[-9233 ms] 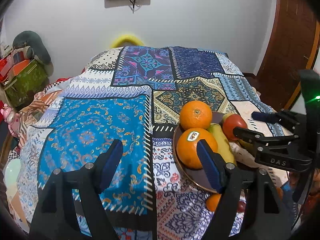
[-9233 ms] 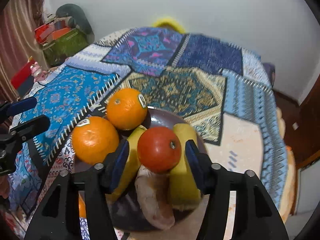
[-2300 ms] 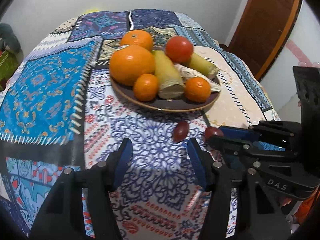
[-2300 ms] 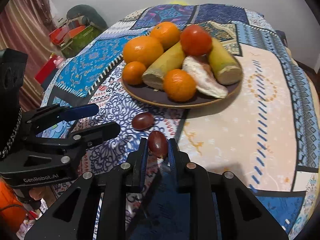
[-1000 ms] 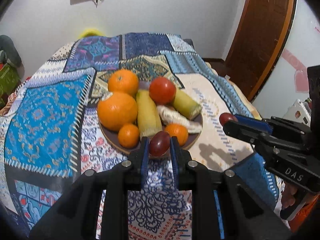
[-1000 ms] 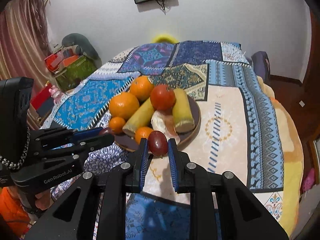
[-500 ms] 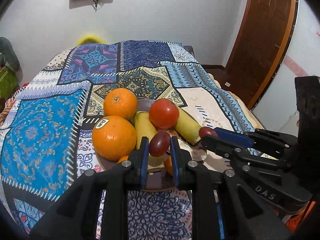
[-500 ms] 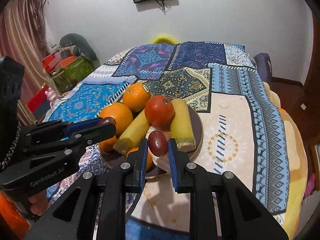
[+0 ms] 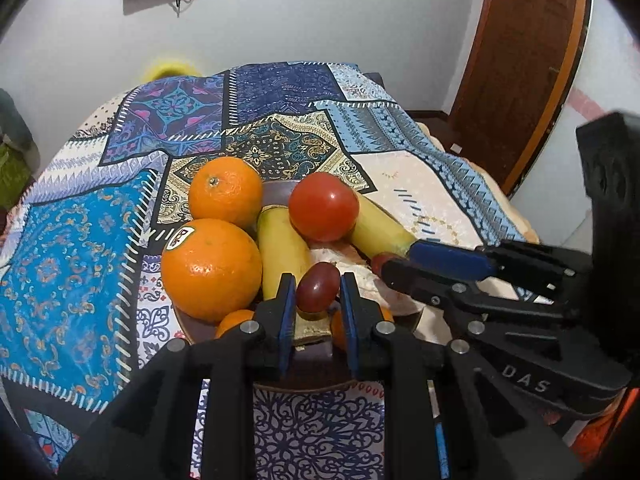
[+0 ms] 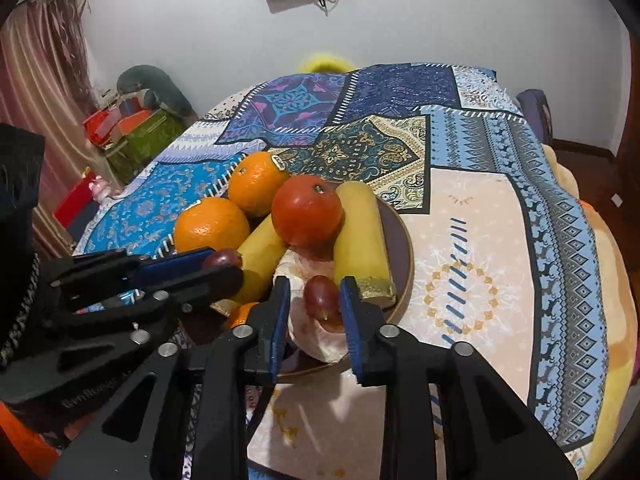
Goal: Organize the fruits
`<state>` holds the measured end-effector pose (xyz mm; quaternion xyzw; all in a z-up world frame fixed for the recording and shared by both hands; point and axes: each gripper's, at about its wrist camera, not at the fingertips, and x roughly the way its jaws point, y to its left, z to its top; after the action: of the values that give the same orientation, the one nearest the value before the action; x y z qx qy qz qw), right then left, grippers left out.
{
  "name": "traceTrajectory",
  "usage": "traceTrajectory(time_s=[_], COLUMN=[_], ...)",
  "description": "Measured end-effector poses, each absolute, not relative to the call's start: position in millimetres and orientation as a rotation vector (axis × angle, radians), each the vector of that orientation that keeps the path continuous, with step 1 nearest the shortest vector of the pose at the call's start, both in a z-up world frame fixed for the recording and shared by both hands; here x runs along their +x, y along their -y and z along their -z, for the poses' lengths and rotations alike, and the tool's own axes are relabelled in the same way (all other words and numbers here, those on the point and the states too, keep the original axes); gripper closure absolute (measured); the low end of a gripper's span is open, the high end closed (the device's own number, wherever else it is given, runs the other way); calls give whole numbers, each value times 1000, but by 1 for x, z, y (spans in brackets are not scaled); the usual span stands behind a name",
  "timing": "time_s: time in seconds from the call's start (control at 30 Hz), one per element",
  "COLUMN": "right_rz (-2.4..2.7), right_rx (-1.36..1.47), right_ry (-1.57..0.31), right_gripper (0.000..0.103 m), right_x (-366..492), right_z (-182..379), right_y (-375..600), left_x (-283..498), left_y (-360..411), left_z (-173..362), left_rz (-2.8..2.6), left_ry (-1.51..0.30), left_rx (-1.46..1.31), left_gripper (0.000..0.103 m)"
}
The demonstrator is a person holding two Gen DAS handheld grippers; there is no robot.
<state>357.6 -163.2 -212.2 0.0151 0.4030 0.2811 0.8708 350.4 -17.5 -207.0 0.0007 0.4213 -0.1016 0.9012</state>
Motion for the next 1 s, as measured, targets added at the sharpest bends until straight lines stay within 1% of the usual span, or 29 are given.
traceTrajectory(time_s=[0.07,0.17,0.23,0.3,0.37,0.43,0.5,0.7,1.0], right_rz=[-574,-561,-548,-540,-530,-515,-504,-492,-486], right_rx=[22,17,27,39,41,31,24,9,20], right_ry=[-841,-834,-824,-811,-787,-752,-715,-620,-425], right_gripper=[74,73,73,73,72,68,65,65,64], right_x=[356,352,347,342,333,322,309,273,209], right_z=[210,204,198,189,176,162,147,106,42], right_y=[163,167,173,179,184,188,192,198,204], left_x=[348,341,336,332,326,322,313,267,170], left_y=[16,16,16,15,13,12,8,6,1], left_z=[206,195,184,173,161,151,137,91,17], left_rz=[220,232,223,212,197,185,180,137,70], left_ry=[-876,-862,-844,-824,-794,-783,-761,-652,-433], left_rx=[-12,-29,-24,-32,-39,-44,-61,-29,-17], left_gripper=[82,82,77,60,53,53,52,52,52])
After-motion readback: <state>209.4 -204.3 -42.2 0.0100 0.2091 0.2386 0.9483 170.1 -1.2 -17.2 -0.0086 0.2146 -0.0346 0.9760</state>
